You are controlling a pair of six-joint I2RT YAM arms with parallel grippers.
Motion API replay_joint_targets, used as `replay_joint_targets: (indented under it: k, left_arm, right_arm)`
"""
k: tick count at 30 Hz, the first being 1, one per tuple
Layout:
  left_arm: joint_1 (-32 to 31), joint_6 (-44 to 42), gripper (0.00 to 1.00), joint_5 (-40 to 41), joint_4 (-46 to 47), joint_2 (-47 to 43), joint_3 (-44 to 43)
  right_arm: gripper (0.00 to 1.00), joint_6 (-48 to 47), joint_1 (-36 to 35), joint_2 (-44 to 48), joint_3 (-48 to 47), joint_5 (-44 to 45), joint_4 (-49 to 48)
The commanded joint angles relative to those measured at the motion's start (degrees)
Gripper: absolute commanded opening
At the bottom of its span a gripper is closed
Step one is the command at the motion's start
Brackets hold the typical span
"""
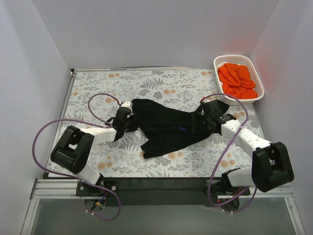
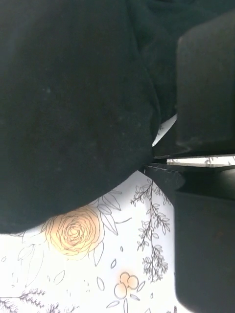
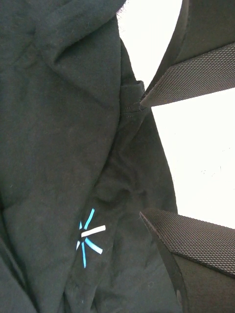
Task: Fold and stack the t-shirts
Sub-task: Flatten the tshirt out
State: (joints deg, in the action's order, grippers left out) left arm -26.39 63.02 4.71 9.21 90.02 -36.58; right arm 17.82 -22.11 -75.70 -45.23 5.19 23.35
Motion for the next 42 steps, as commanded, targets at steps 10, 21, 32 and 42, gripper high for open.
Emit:
replay_joint_targets:
  k: [10,21,32,42]
  left_arm:
    - [0.1,-9.0,0.00,22.4,-21.9,-16.3,-11.5]
    - [1.0,-8.2,0.00,28.8,-37.3,-30.2,-19.4]
    - [1.1,-2.2,0.00,25.4,-45.1,-34.5,-15.3]
    - [1.1,0.2,0.00,20.7,-44.9,-34.2,-13.5]
  right_arm:
    - [0.72,0.6,2.8,-2.3,2.3,-4.3,-5.2]
    - [0.67,-2.4,3.3,-3.9,-7.6,-0.5,-5.2]
    - [0.67,-10.3,7.8,-19.0,-25.6,-4.2,-6.6]
    - [0.64,-10.9,9.6,-38.8,-42.8,-6.7,-6.9]
